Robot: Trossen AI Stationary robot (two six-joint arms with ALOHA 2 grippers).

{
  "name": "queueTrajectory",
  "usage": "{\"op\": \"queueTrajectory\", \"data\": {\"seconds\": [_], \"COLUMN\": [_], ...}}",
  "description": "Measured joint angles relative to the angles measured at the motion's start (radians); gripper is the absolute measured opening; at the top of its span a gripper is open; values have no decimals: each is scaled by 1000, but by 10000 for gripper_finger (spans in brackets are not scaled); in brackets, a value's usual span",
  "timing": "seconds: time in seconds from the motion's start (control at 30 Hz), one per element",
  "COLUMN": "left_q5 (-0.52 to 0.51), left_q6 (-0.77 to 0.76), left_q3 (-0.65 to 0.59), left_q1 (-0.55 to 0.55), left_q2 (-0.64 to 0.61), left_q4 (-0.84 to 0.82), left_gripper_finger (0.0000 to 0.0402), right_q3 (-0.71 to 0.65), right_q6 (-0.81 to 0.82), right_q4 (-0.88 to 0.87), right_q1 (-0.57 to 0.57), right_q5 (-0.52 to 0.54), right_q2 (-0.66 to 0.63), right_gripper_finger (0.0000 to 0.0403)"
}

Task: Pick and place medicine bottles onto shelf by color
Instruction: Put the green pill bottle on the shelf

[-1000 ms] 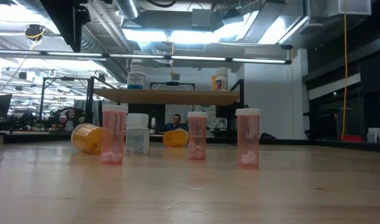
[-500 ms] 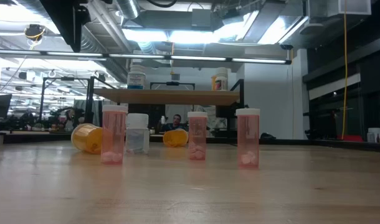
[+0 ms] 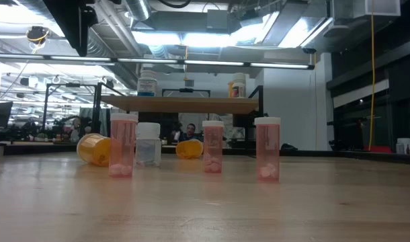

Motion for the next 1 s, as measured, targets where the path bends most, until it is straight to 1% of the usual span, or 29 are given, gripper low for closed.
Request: {"op": "queueTrajectory", "data": {"seconds": [0.07,0.23,0.67,0.87,1.0], "left_q5": [0,0,0,0,0], "left_q6": [0,0,0,0,0], "left_q3": [0,0,0,0,0], "left_q1": [0,0,0,0,0], "left_q2": [0,0,0,0,0], "left_q4": [0,0,0,0,0], "left_gripper_finger": [228,228,228,228,228], "right_q3": [1,29,32,33,33], "right_q6": [0,-20,1,4,11], "right_q4": [15,17,12,9,-10], "right_q1": [0,0,0,0,0], "right_q5": [5,65,69,157,160], "right_q2": [-3,-3,-3,-4,-4], "right_gripper_finger": [288,289,289,289,289]}}
